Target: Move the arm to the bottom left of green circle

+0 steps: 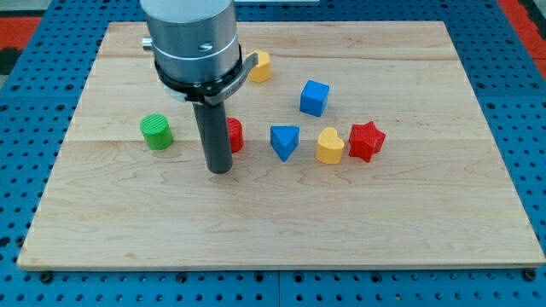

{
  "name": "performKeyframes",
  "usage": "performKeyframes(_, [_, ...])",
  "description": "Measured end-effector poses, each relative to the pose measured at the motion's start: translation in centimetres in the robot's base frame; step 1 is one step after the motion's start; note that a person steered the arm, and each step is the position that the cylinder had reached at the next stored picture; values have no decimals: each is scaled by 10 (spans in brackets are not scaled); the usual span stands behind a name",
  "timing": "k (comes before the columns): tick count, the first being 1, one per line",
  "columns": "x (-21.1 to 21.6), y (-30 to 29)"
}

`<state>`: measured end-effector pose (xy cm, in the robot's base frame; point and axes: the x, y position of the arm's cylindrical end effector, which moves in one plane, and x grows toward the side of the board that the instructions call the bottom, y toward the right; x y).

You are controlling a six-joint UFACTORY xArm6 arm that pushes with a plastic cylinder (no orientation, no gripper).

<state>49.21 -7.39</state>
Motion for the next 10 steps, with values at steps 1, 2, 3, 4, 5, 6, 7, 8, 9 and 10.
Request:
performKeyframes(1, [2,0])
performKeyframes(2, [2,1])
performKeyframes(3, [2,1])
performKeyframes(4, [2,0])
performKeyframes(5, [2,0])
performKeyframes(6, [2,-16])
performKeyframes(7, [2,-61])
performKeyframes(8, [2,-100])
performKeyframes(9, [2,-111])
performKeyframes(10, [2,-117])
